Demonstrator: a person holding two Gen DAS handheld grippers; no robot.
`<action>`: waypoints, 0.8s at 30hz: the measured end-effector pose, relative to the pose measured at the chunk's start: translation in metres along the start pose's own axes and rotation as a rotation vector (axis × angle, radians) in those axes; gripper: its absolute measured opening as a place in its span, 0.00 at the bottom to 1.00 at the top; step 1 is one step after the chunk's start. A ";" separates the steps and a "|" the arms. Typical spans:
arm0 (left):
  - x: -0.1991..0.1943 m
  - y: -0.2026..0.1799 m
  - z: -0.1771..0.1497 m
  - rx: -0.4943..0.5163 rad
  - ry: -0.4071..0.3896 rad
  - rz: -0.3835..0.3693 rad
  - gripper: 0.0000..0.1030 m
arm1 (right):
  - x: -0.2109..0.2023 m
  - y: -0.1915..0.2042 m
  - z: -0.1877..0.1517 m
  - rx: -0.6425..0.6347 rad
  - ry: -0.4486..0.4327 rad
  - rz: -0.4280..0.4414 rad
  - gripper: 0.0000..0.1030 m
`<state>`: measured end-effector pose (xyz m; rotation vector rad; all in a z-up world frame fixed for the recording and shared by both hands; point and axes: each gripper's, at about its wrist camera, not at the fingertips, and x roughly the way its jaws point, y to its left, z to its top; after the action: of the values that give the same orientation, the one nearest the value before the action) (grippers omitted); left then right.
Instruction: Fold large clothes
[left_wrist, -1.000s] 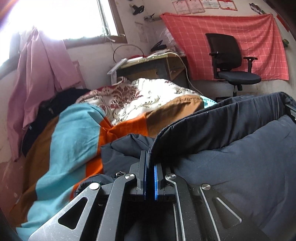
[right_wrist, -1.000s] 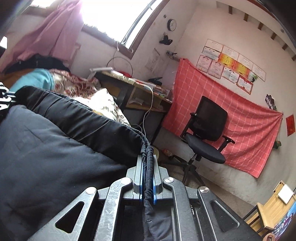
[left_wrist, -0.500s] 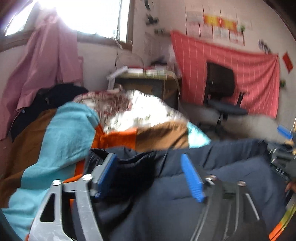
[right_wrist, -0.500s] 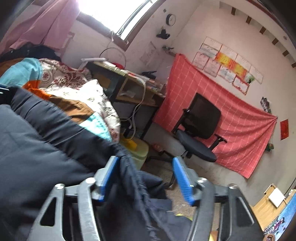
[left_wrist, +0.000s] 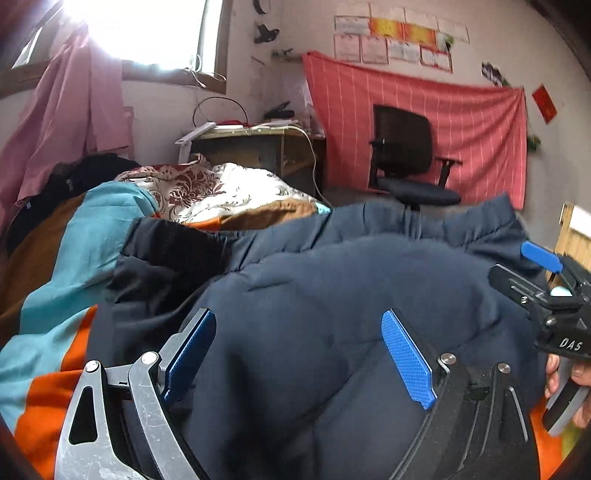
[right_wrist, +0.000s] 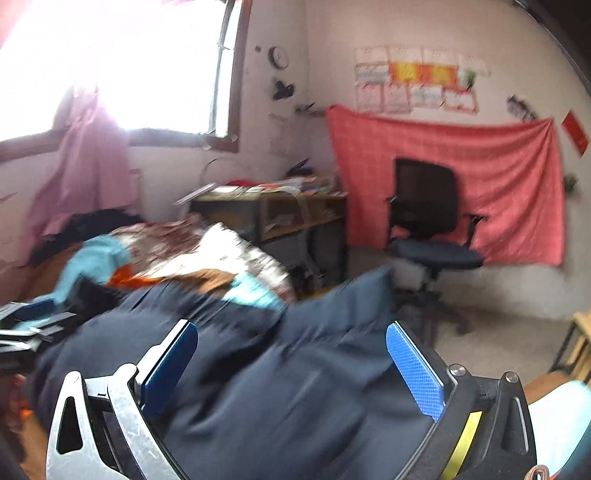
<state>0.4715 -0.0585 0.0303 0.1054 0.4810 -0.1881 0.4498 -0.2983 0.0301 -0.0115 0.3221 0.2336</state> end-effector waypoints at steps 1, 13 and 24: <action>0.004 0.000 0.001 0.006 -0.001 0.008 0.85 | 0.004 0.006 -0.005 -0.025 0.016 0.011 1.00; 0.061 0.063 0.020 -0.143 0.019 0.148 0.85 | 0.086 0.015 0.008 -0.161 0.099 -0.098 1.00; 0.087 0.094 0.008 -0.262 0.084 -0.004 0.88 | 0.159 -0.045 -0.006 0.115 0.319 0.126 1.00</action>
<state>0.5699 0.0189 0.0025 -0.1442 0.5852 -0.1234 0.6052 -0.3064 -0.0268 0.0861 0.6548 0.3385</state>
